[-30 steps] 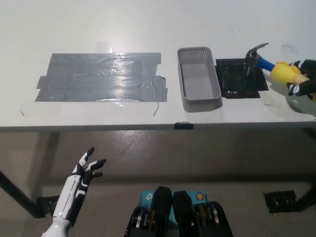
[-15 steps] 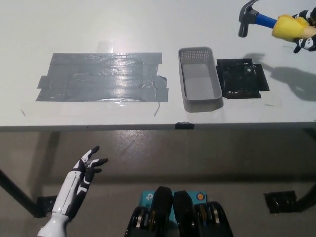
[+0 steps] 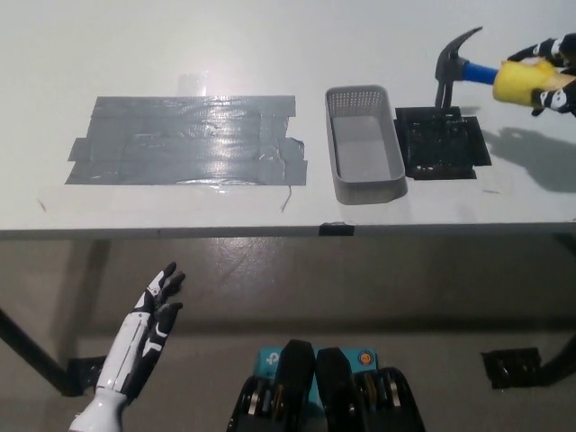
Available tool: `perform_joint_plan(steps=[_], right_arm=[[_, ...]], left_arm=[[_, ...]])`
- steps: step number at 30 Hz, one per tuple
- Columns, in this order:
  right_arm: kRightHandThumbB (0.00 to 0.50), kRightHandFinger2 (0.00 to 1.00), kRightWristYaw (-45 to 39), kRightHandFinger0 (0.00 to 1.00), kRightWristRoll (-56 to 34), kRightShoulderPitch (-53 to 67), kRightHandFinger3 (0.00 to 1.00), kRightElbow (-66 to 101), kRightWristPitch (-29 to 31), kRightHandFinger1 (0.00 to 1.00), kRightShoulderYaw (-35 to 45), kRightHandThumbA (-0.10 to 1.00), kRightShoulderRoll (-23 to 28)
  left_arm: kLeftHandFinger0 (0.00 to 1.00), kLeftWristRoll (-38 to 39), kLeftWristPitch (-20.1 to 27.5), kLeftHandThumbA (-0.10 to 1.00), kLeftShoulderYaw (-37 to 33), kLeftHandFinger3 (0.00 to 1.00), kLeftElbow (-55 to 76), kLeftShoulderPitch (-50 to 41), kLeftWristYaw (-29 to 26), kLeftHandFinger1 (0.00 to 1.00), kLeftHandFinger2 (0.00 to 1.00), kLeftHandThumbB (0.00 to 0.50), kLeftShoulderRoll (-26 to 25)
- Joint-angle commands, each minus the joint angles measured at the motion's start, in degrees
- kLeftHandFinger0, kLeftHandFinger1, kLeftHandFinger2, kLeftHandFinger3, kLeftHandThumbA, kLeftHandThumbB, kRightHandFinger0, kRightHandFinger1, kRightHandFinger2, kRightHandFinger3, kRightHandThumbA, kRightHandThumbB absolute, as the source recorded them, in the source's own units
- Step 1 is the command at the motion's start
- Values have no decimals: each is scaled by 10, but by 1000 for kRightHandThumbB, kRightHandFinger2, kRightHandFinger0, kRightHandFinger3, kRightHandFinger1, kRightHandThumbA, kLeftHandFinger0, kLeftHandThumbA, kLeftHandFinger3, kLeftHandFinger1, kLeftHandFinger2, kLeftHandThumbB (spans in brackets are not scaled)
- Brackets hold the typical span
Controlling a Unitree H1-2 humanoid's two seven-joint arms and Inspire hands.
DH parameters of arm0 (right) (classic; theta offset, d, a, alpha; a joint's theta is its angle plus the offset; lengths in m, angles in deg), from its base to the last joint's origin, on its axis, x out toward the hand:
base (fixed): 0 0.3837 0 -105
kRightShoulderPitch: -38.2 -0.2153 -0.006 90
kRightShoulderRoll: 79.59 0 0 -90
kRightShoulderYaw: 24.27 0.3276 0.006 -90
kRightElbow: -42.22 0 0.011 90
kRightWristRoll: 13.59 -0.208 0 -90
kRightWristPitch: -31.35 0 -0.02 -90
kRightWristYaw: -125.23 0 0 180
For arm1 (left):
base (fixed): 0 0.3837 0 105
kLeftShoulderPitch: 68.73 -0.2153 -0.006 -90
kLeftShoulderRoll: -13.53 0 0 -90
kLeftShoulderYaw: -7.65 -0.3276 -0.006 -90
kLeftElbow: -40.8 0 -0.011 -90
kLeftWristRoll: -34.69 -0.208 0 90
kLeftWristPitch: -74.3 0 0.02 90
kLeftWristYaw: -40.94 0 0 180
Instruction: The robot picks the hammer with right hand and hits the black area on the desk and places it back.
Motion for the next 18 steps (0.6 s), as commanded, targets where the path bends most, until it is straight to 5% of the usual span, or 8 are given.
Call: perform_joint_plan(steps=[1, 8, 10, 13, 18], right_arm=[[111, 909, 23, 145, 10, -31, 1000, 19, 52, 602, -3, -100, 19], [91, 861, 28, 93, -8, -31, 1000, 35, 43, 557, 20, -100, 19], [61, 745, 25, 14, -33, -36, 851, 30, 25, 436, 44, -100, 14], [146, 900, 66, 123, -6, -43, 1000, 74, -10, 575, 62, -100, 13], [113, 950, 91, 99, -49, -60, 1000, 79, -31, 593, 133, -100, -4]], left_arm=[[1000, 6, 9, 1000, 0, 1000, 13, 2, 8, 1000, 1000, 162, -5], [1000, 6, 14, 1000, 0, 1000, 11, 2, 5, 1000, 1000, 182, -3], [1000, 7, 15, 1000, 0, 1000, 8, 3, 6, 1000, 1000, 173, -4], [1000, 7, 16, 1000, 0, 1000, 8, 3, 6, 1000, 1000, 163, -4], [1000, 9, 17, 1000, 1, 1000, 7, 3, 6, 1000, 1000, 151, -5]])
